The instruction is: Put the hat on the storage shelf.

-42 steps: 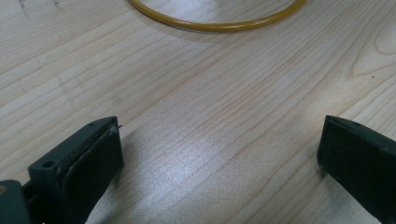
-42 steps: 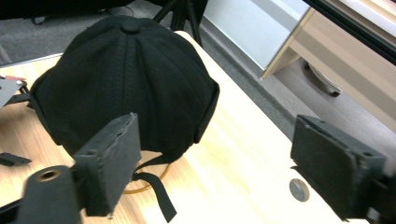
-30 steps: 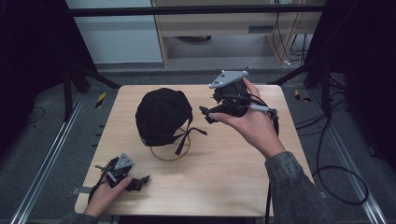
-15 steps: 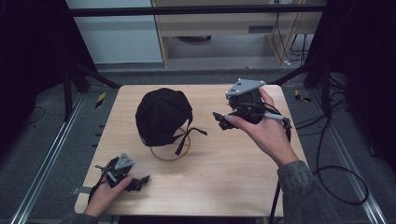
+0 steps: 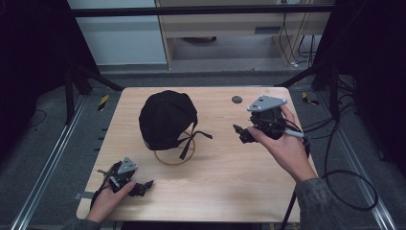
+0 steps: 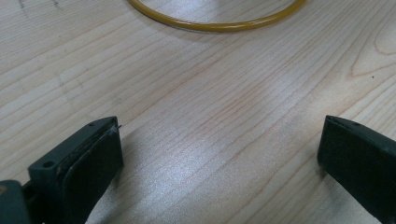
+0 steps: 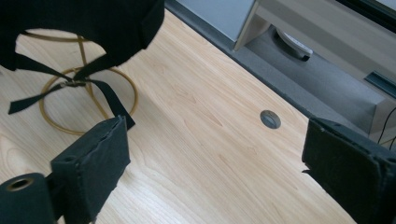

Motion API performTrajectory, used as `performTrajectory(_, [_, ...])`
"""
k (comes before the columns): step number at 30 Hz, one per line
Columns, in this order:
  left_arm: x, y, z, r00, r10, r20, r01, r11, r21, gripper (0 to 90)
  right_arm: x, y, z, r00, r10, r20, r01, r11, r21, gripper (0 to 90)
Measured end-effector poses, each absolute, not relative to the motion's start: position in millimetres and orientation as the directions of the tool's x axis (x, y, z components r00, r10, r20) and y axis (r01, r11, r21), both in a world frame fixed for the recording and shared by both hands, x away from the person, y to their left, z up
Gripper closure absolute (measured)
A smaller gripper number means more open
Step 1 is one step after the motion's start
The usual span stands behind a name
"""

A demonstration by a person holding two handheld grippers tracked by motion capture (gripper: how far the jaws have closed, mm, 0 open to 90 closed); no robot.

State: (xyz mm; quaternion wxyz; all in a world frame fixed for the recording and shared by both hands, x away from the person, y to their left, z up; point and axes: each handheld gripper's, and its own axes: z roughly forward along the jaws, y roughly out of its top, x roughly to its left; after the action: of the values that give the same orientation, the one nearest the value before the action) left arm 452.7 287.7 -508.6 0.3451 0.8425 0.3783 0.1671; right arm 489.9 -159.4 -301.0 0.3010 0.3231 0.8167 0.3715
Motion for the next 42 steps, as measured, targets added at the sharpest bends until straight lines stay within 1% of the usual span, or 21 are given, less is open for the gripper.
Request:
performTrajectory(6, [453, 288, -509, 0.658, 0.753, 0.020, 0.522, -0.475, 0.708, 0.0, 485, -170, -313, -0.602, 0.758, -0.250, 0.303, 0.507, 0.807, 9.0])
performTrajectory(12, [453, 288, -509, 0.658, 0.753, 0.020, 0.522, -0.475, 0.708, 0.0, 482, -178, -328, -0.595, 0.765, -0.246, 0.324, 0.509, 0.797, 9.0])
performTrajectory(23, [453, 288, -509, 0.658, 0.753, 0.020, 0.522, -0.475, 0.708, 0.0, 480, -186, -361, -0.592, 0.782, -0.196, 0.367, 0.478, 0.798, 8.7])
performTrajectory(25, [453, 288, -509, 0.658, 0.753, 0.021, 0.522, -0.476, 0.708, 0.0, 479, -187, -375, -0.593, 0.789, -0.162, 0.394, 0.460, 0.796, 8.1])
performTrajectory(27, [453, 288, -509, 0.658, 0.753, 0.020, 0.522, -0.475, 0.708, 0.0, 479, -187, -378, -0.594, 0.790, -0.153, 0.400, 0.455, 0.795, 8.2])
performTrajectory(30, [453, 288, -509, 0.658, 0.753, 0.021, 0.522, -0.475, 0.708, 0.0, 477, -186, -399, -0.606, 0.786, -0.124, 0.423, 0.451, 0.786, 7.5])
performTrajectory(31, [453, 288, -509, 0.658, 0.753, 0.021, 0.522, -0.475, 0.708, 0.0, 477, -186, -399, -0.606, 0.786, -0.124, 0.423, 0.451, 0.786, 7.5])
performTrajectory(35, [453, 288, -509, 0.658, 0.753, 0.021, 0.522, -0.475, 0.708, 0.0, 474, -184, -422, -0.610, 0.788, -0.084, 0.457, 0.437, 0.775, 7.0])
performTrajectory(36, [453, 288, -509, 0.658, 0.753, 0.020, 0.522, -0.475, 0.708, 0.0, 474, -184, -422, -0.610, 0.788, -0.084, 0.457, 0.437, 0.775, 7.0])
performTrajectory(42, [453, 288, -509, 0.658, 0.753, 0.021, 0.522, -0.475, 0.708, 0.0, 473, -182, -454, -0.613, 0.789, -0.040, 0.506, 0.430, 0.748, 6.9])
